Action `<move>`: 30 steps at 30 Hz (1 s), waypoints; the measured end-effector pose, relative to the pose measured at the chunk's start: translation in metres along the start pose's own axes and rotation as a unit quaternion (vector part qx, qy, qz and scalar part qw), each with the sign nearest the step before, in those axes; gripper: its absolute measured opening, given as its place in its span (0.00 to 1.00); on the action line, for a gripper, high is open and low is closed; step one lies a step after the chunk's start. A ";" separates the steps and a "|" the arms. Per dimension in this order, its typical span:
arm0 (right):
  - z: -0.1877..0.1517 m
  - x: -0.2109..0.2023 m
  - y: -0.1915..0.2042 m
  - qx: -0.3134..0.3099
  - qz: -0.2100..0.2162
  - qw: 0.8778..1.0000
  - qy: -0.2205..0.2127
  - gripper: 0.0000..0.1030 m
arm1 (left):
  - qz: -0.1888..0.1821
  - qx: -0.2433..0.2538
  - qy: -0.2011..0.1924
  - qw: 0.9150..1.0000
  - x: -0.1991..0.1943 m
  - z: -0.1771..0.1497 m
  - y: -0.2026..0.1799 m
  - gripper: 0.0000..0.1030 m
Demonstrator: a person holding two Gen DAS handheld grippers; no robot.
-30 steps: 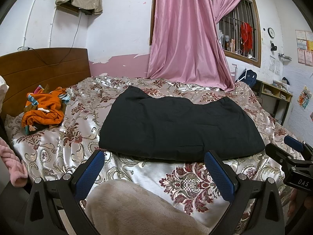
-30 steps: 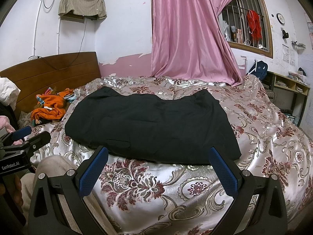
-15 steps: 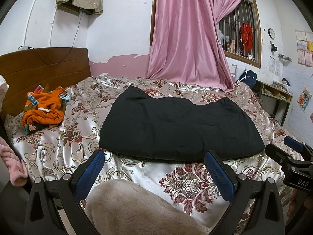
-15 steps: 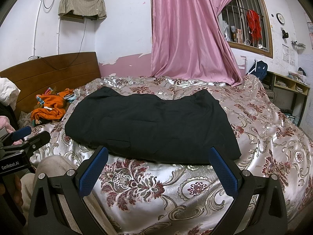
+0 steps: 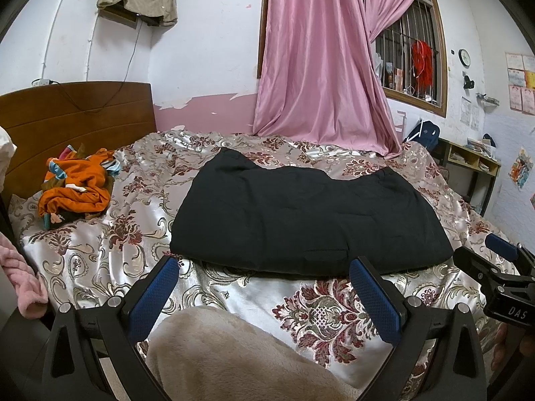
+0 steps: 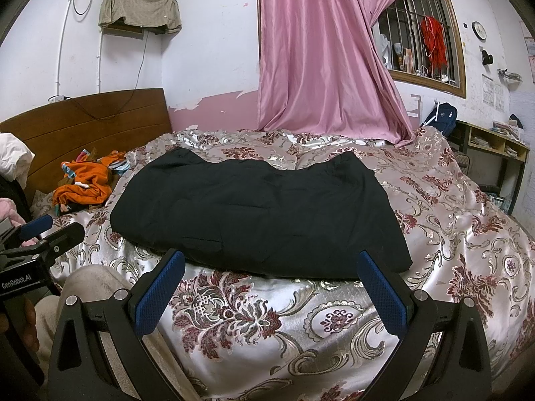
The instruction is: Fold large clothes
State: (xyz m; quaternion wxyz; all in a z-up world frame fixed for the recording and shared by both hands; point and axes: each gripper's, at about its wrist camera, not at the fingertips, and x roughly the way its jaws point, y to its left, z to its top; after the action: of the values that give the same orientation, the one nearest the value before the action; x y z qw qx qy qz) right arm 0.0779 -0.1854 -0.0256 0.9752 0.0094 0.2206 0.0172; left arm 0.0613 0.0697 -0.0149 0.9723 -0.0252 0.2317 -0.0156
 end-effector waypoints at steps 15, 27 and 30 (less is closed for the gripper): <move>0.000 0.000 0.000 0.000 0.000 1.000 0.000 0.98 | 0.000 0.001 0.000 1.000 0.001 -0.001 0.000 1.00; 0.000 0.000 0.000 0.000 0.000 1.000 0.000 0.98 | 0.000 0.000 0.000 1.000 0.001 -0.002 -0.001 1.00; 0.000 0.000 0.000 0.000 0.000 1.000 0.000 0.98 | 0.000 0.001 0.000 1.000 0.001 -0.002 -0.001 1.00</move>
State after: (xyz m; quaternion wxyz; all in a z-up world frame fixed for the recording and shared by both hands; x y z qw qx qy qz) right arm 0.0779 -0.1851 -0.0252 0.9751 0.0097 0.2211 0.0170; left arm 0.0612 0.0684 -0.0171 0.9724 -0.0247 0.2315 -0.0159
